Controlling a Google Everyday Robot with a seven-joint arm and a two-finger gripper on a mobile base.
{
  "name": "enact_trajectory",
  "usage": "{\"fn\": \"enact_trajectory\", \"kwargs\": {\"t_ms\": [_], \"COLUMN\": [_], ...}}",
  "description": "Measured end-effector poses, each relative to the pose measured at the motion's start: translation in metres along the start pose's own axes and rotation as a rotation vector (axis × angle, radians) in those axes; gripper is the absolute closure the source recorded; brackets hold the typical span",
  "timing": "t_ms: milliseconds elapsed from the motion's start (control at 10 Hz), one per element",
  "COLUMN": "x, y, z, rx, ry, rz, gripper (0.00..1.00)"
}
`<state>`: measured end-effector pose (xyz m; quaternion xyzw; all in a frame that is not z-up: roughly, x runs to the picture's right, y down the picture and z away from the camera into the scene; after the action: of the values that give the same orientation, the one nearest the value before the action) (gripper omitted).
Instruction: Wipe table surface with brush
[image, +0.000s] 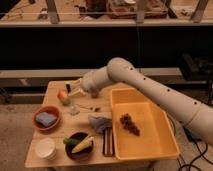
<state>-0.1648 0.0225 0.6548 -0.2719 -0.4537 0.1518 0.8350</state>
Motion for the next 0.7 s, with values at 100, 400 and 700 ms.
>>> {"fn": "enact_trajectory", "kwargs": {"t_ms": [100, 400, 700], "x": [0.007, 0.029, 0.042], "y": [0.008, 0.024, 0.028], "z": [0.015, 0.037, 0.041], "rx": [-0.016, -0.043, -0.049], "ry": [0.0, 0.0, 0.001], "rz": [0.001, 0.016, 0.047], "gripper": [1.0, 1.0, 1.0]}}
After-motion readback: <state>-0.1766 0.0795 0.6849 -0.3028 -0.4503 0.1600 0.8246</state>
